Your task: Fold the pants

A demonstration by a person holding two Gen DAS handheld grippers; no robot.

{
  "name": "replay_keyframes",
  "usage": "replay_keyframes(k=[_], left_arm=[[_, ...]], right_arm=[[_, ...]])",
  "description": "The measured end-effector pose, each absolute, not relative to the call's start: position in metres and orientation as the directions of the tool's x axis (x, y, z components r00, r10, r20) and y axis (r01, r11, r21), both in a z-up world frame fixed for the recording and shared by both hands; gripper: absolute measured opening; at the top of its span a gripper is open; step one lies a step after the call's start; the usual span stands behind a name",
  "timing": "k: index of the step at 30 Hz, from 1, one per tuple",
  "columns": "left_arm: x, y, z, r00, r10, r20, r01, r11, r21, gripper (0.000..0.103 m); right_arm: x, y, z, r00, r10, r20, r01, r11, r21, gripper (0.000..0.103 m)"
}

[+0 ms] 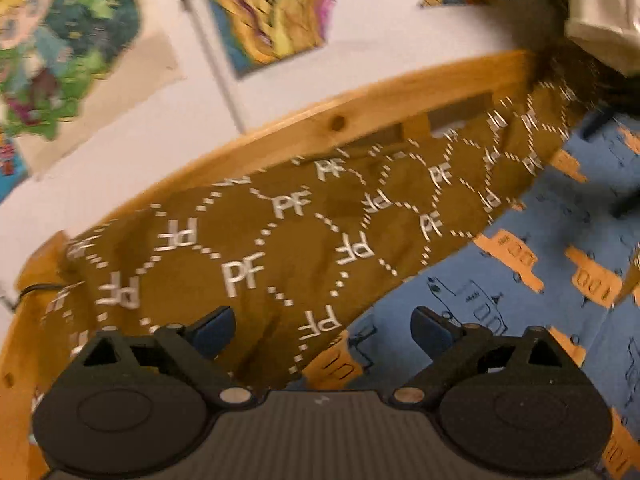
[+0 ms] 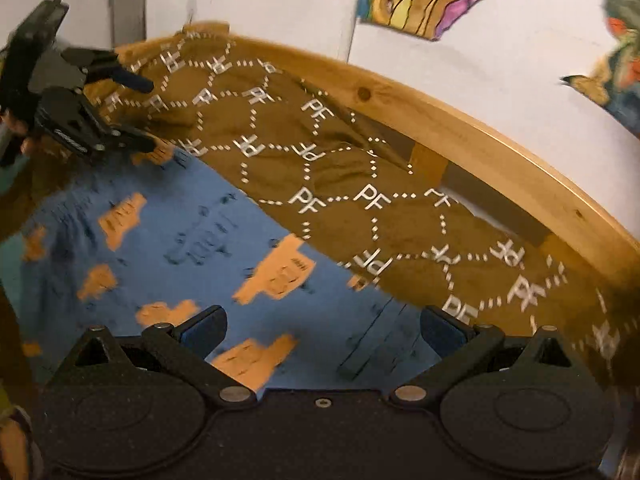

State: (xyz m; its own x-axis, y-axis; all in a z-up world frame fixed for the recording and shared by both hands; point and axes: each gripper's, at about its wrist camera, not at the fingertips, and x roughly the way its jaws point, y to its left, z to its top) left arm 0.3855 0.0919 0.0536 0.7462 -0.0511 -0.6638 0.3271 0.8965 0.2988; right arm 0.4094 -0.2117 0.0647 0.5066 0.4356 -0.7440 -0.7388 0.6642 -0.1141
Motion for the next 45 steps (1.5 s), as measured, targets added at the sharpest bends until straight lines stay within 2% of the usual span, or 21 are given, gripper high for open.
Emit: replay_keyframes(k=[3, 6, 8, 9, 11, 16, 19, 21, 23, 25, 26, 29, 34, 37, 40, 42, 43, 44, 45], left_arm=[[0.399, 0.088, 0.045, 0.707, -0.087, -0.702, 0.379, 0.885, 0.272, 0.083], [0.411, 0.084, 0.039, 0.652, -0.121, -0.749, 0.423, 0.877, 0.226, 0.063], [0.417, 0.078, 0.033, 0.612, -0.115, -0.782, 0.462, 0.855, 0.235, 0.044], [0.42, 0.073, 0.03, 0.598, -0.1, -0.795, 0.479, 0.84, 0.255, 0.038], [0.424, 0.064, 0.022, 0.577, -0.058, -0.815, 0.508, 0.807, 0.302, 0.016], [0.426, 0.058, 0.011, 0.564, -0.034, -0.825, 0.498, 0.811, 0.307, 0.003], [0.426, 0.058, 0.009, 0.584, -0.014, -0.812, 0.44, 0.845, 0.302, 0.001], [0.42, 0.056, 0.012, 0.612, 0.016, -0.791, 0.387, 0.866, 0.317, 0.001], [0.41, 0.05, 0.015, 0.652, 0.038, -0.758, 0.362, 0.862, 0.355, 0.001], [0.402, 0.044, 0.016, 0.682, 0.061, -0.729, 0.343, 0.854, 0.392, 0.001], [0.4, 0.043, 0.016, 0.689, 0.065, -0.722, 0.334, 0.856, 0.396, 0.001], [0.397, 0.045, 0.019, 0.718, 0.082, -0.691, 0.289, 0.868, 0.403, 0.001], [0.408, 0.049, 0.034, 0.773, 0.148, -0.616, 0.191, 0.873, 0.449, 0.001], [0.423, 0.057, 0.038, 0.77, 0.17, -0.614, 0.153, 0.886, 0.437, 0.001], [0.438, 0.063, 0.023, 0.749, 0.203, -0.631, 0.152, 0.874, 0.462, 0.001], [0.446, 0.068, 0.012, 0.732, 0.206, -0.649, 0.161, 0.874, 0.458, 0.009], [0.449, 0.072, 0.011, 0.723, 0.195, -0.663, 0.167, 0.881, 0.442, 0.014], [0.448, 0.078, 0.012, 0.718, 0.176, -0.673, 0.172, 0.893, 0.417, 0.018], [0.448, 0.085, 0.016, 0.719, 0.154, -0.678, 0.175, 0.904, 0.391, 0.021]], right_arm=[[0.443, -0.208, 0.05, 0.477, 0.431, -0.766, -0.76, 0.639, -0.114, 0.1], [0.471, -0.203, 0.037, 0.419, 0.442, -0.793, -0.788, 0.612, -0.075, 0.09], [0.487, -0.198, 0.029, 0.394, 0.429, -0.813, -0.799, 0.596, -0.072, 0.083], [0.493, -0.196, 0.024, 0.382, 0.416, -0.825, -0.806, 0.588, -0.076, 0.081], [0.505, -0.192, 0.017, 0.367, 0.384, -0.847, -0.813, 0.575, -0.091, 0.078], [0.53, -0.197, 0.004, 0.286, 0.342, -0.895, -0.83, 0.556, -0.052, 0.077], [0.534, -0.201, -0.003, 0.254, 0.344, -0.904, -0.823, 0.568, -0.015, 0.074], [0.53, -0.202, -0.003, 0.27, 0.358, -0.894, -0.826, 0.564, -0.024, 0.063], [0.52, -0.2, -0.001, 0.294, 0.368, -0.882, -0.83, 0.556, -0.044, 0.034], [0.506, -0.198, 0.002, 0.33, 0.369, -0.869, -0.845, 0.525, -0.098, 0.023], [0.501, -0.197, 0.002, 0.347, 0.365, -0.864, -0.851, 0.51, -0.126, 0.013], [0.497, -0.199, 0.003, 0.39, 0.358, -0.848, -0.834, 0.528, -0.161, 0.002], [0.499, -0.203, 0.03, 0.539, 0.386, -0.748, -0.767, 0.593, -0.246, 0.001], [0.512, -0.195, 0.044, 0.605, 0.393, -0.692, -0.718, 0.646, -0.26, 0.001], [0.526, -0.178, 0.041, 0.601, 0.363, -0.712, -0.716, 0.64, -0.279, 0.002], [0.534, -0.166, 0.025, 0.597, 0.328, -0.732, -0.716, 0.63, -0.302, 0.004], [0.537, -0.159, 0.018, 0.591, 0.311, -0.744, -0.715, 0.629, -0.306, 0.012], [0.537, -0.157, 0.01, 0.588, 0.296, -0.753, -0.712, 0.631, -0.308, 0.024], [0.537, -0.156, 0.005, 0.589, 0.287, -0.756, -0.709, 0.632, -0.313, 0.029]])
